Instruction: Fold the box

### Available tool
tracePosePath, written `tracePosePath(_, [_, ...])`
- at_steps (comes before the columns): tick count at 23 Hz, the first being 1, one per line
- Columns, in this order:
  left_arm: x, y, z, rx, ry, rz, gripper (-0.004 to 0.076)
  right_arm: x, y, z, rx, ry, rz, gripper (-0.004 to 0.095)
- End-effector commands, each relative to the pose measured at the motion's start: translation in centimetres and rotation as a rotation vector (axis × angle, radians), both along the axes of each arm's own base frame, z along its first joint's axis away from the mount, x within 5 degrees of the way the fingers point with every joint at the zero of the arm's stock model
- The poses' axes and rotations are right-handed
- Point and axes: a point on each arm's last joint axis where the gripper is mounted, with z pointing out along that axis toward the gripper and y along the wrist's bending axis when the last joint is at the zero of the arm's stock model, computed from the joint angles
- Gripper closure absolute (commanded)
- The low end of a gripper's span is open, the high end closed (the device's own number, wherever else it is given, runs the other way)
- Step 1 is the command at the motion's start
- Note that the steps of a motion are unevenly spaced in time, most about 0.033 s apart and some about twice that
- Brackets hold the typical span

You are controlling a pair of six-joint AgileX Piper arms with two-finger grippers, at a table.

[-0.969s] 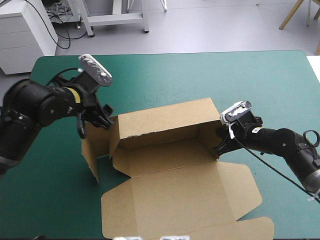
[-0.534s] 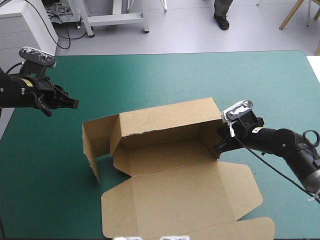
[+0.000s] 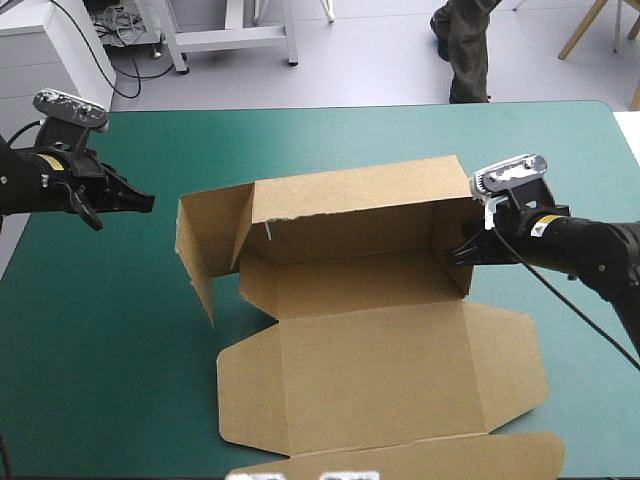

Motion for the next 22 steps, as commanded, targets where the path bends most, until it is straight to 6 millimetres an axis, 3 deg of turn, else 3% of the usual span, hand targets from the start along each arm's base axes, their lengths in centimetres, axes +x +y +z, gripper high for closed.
tracePosePath(1, [-0.9, 0.1, 2.1, -0.01, -0.125, 0.011, 0.0734, -0.8, -0.3, 3.6, 0.044, -0.03, -0.052, 0.0927])
tracePosePath(4, [-0.9, 0.1, 2.1, -0.01, -0.126, 0.011, 0.0734, 0.1, -0.8, 3.0, -0.031, 0.099, -0.115, 0.0927])
tracePosePath(8, [-0.9, 0.1, 2.2, -0.016, -0.126, 0.008, 0.0734, 2.6, -0.4, 0.3, -0.078, 0.247, -0.122, 0.0927])
tracePosePath(12, [-0.9, 0.1, 2.2, -0.016, -0.126, 0.008, 0.0734, 6.6, 0.2, -2.2, -0.08, 0.292, -0.153, 0.0927])
tracePosePath(22, [-0.9, 0.1, 2.1, -0.016, -0.124, 0.008, 0.0734, 14.1, 1.6, -6.5, -0.09, 0.316, -0.161, 0.0927])
